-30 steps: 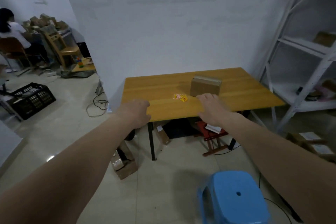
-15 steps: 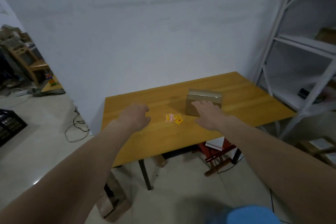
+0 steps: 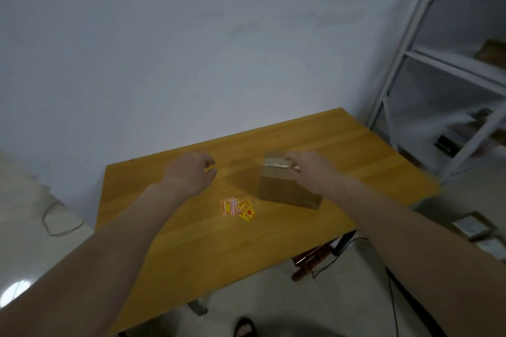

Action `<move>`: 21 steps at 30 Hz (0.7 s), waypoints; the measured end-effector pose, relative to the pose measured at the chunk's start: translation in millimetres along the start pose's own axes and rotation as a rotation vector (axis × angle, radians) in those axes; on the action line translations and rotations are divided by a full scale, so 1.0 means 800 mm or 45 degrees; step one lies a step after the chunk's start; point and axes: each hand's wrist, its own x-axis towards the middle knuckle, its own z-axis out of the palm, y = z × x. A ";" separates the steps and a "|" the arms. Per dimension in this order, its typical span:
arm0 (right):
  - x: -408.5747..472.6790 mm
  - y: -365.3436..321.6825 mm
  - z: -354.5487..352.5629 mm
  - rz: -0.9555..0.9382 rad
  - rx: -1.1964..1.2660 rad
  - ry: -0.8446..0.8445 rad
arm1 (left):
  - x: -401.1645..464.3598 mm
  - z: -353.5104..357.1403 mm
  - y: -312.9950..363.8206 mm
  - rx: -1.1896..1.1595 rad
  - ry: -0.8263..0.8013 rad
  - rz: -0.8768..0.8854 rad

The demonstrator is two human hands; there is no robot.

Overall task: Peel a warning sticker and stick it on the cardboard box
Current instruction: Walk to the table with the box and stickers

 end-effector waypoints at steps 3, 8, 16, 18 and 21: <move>0.040 0.009 -0.002 -0.003 -0.003 0.054 | 0.053 0.003 0.008 -0.028 0.046 0.101; 0.090 0.013 -0.003 0.018 -0.022 0.108 | 0.126 0.015 0.021 -0.107 0.075 0.249; 0.133 0.043 -0.012 0.085 0.033 0.139 | 0.192 0.026 0.026 -0.189 0.037 0.293; 0.150 0.047 -0.016 0.078 0.049 0.142 | 0.204 0.028 0.025 -0.181 0.041 0.286; 0.178 0.051 -0.015 0.039 0.027 0.151 | 0.218 0.038 0.022 -0.184 0.043 0.224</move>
